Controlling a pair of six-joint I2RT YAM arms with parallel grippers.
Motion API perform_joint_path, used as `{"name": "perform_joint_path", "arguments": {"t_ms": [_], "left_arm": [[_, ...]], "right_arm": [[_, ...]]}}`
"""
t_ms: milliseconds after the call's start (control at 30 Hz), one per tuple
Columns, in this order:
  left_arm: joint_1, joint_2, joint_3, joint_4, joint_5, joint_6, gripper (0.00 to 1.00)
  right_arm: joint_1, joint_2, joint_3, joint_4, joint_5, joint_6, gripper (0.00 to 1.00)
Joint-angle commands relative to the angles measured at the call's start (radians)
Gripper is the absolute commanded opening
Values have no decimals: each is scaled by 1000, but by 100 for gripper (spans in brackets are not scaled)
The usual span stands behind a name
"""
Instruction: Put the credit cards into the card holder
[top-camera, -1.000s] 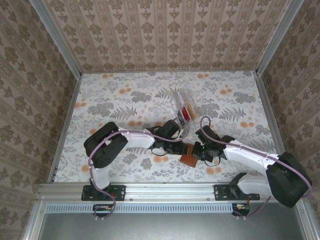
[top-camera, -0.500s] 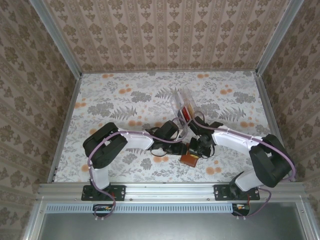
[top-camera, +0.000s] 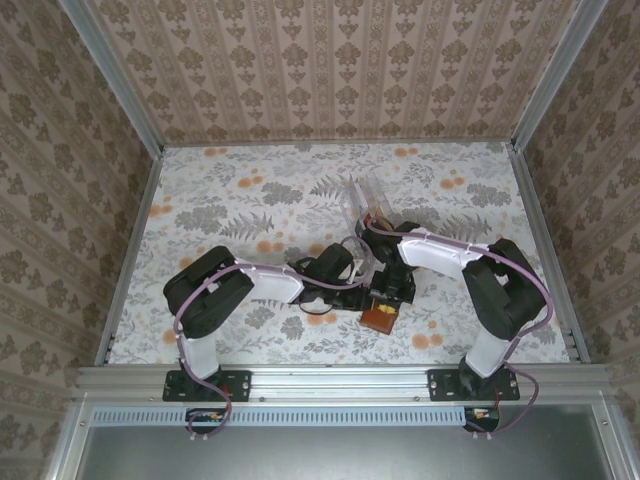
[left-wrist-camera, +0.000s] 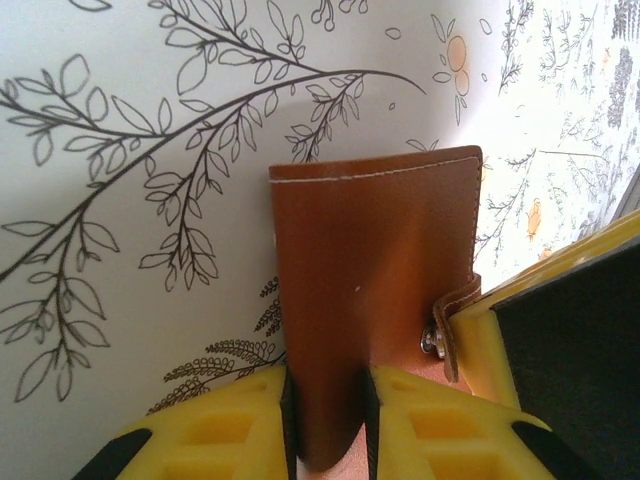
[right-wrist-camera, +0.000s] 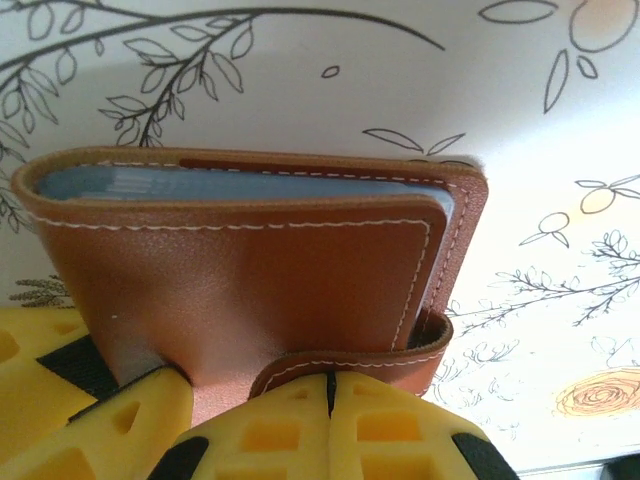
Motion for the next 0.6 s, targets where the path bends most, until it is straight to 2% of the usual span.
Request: {"name": "perform_joint_path", "arguments": {"t_ms": [0, 267, 500, 567], "left_arm": [[-37, 67, -47, 40, 54, -30, 24], [-33, 57, -71, 54, 50, -31, 22], [-26, 61, -81, 69, 60, -19, 22], [-22, 58, -91, 79, 62, -18, 22]], "right_arm": [[21, 76, -74, 326, 11, 95, 2], [24, 119, 42, 236, 88, 144, 3], [80, 276, 195, 103, 195, 176, 4], [86, 319, 205, 133, 157, 192, 3]]}}
